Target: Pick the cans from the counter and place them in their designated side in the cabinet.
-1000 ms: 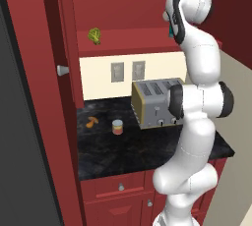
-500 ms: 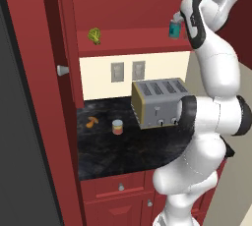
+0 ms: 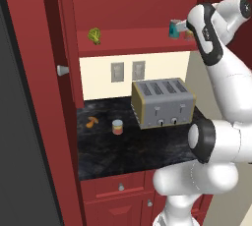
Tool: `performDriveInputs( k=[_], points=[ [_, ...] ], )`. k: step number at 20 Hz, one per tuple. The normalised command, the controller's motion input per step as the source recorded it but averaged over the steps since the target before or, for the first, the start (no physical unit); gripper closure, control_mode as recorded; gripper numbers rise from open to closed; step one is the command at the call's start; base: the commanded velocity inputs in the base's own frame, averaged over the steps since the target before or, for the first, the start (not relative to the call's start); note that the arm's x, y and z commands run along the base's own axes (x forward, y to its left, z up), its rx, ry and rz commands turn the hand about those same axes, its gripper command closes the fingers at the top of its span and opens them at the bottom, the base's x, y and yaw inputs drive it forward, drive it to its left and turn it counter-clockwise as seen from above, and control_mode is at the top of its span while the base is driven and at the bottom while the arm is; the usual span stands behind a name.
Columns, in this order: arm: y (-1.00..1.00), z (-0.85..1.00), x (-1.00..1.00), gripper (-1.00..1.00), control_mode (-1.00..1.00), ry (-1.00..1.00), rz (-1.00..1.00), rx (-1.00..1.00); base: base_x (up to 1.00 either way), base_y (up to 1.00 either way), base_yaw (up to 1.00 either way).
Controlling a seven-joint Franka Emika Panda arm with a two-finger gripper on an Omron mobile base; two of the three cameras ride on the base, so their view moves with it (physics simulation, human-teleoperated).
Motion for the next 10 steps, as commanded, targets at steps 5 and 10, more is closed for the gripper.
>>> performDriveInputs(
  k=[5,10],
  points=[
    [0.2,-0.02,-0.58,-1.0,-1.0,-0.04,0.07,0.0,0.0,0.0,0.0],
    [0.19,-0.02,-0.53,-1.0,-1.0,0.01,0.04,-0.01,0.0,0.0,0.0]
  ],
)
